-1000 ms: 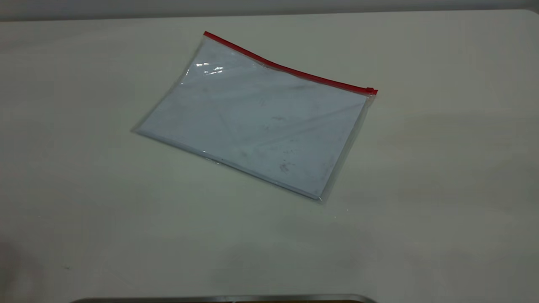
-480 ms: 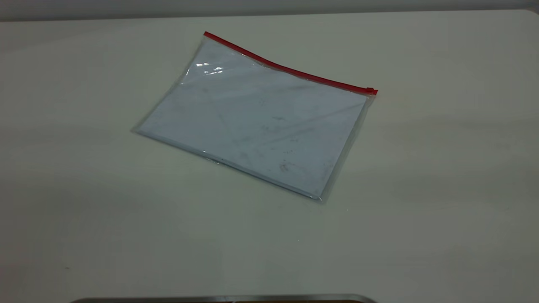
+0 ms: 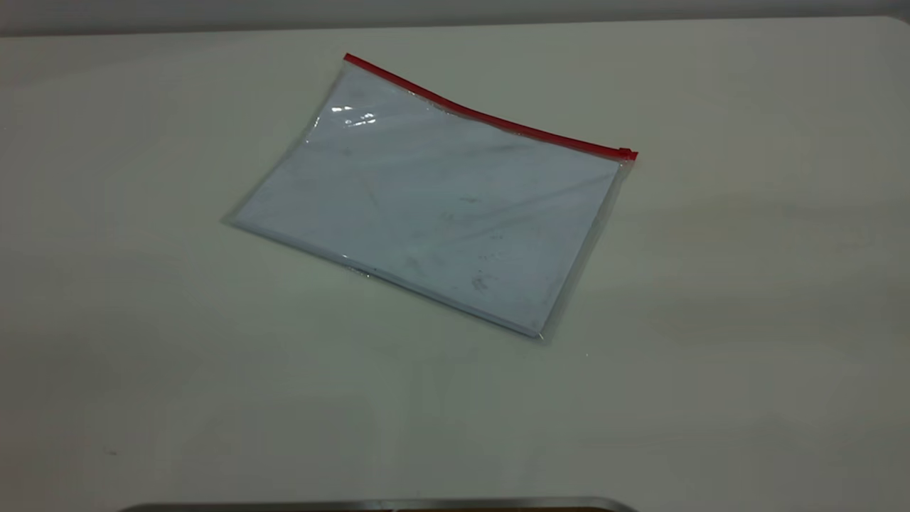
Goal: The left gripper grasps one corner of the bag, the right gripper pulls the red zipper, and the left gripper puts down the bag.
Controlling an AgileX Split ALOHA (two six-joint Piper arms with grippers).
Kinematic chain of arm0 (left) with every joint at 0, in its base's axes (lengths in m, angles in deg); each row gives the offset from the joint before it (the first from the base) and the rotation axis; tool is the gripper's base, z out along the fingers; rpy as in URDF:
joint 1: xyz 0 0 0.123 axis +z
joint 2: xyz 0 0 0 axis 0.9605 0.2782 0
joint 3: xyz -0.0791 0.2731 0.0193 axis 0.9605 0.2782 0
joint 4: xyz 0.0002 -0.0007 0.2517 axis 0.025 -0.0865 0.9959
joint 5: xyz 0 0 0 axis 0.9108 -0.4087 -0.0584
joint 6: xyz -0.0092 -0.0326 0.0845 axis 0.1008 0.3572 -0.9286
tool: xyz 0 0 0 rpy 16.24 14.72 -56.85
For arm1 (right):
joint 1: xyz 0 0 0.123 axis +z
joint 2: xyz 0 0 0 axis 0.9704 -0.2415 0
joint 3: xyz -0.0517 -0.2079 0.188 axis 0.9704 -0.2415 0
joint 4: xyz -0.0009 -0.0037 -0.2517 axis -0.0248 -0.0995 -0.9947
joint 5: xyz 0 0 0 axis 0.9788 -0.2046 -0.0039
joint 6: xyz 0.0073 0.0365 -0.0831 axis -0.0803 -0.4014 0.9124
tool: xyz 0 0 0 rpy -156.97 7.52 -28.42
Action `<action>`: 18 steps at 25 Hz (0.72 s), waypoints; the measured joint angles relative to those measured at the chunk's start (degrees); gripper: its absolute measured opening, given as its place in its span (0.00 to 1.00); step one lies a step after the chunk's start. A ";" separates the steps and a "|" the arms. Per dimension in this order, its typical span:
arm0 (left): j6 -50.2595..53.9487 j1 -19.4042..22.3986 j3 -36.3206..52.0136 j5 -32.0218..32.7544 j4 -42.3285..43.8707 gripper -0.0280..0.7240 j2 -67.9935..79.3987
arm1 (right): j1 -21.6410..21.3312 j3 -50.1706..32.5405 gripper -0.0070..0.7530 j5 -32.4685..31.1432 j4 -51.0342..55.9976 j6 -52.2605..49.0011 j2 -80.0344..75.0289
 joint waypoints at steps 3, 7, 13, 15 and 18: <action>0.00 0.00 0.00 0.19 0.00 0.68 -1.28 | -3.80 0.00 0.48 0.00 0.02 -0.05 5.23; 0.00 -0.15 0.00 0.24 0.00 0.68 -1.55 | -4.45 0.00 0.48 -0.12 0.02 -0.05 14.69; 0.00 -6.42 0.00 0.29 0.00 0.68 -1.87 | -4.45 0.00 0.48 -0.62 0.22 -0.05 19.10; 0.00 -6.89 0.00 0.29 0.00 0.68 -2.93 | -4.45 0.00 0.48 -0.62 0.65 -0.05 19.10; 0.00 -6.89 0.00 0.42 -0.13 0.68 -3.39 | -4.45 0.00 0.48 -0.62 0.65 -0.05 19.10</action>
